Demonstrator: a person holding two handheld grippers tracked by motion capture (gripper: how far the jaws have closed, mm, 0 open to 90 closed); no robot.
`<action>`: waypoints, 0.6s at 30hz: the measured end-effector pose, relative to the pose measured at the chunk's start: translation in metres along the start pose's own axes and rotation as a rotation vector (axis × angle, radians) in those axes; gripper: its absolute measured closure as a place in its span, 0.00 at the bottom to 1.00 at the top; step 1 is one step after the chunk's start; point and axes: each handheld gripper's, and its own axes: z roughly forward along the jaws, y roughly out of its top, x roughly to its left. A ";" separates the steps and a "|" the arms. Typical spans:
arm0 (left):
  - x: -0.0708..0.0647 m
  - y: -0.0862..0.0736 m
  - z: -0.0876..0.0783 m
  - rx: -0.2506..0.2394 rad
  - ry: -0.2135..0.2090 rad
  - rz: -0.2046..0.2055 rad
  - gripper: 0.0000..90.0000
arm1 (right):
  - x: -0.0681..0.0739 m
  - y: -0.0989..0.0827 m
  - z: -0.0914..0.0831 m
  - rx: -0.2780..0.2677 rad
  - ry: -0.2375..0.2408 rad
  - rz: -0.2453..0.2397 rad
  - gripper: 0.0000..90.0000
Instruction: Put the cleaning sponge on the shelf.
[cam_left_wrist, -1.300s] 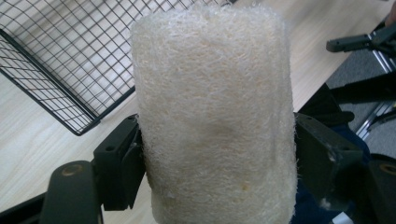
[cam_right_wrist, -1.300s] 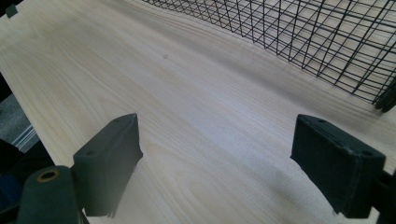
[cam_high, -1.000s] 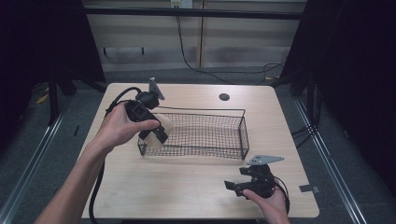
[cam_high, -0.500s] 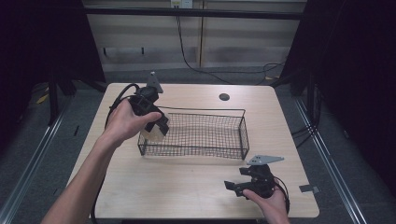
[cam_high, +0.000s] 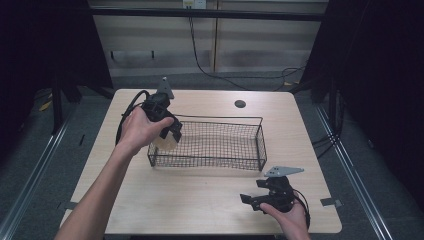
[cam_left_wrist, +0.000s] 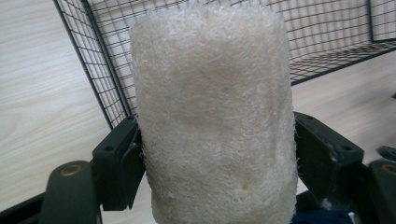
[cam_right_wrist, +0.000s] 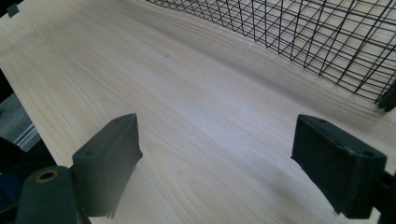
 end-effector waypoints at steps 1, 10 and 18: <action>0.000 0.001 0.002 -0.004 0.030 -0.014 0.27 | 0.000 0.000 0.000 0.000 0.000 0.000 0.17; 0.004 0.007 0.017 0.017 0.076 -0.072 0.28 | 0.000 0.000 0.000 0.001 -0.002 -0.001 0.16; 0.010 0.010 0.029 0.031 0.106 -0.106 0.28 | 0.000 0.000 0.000 0.002 -0.001 -0.001 0.16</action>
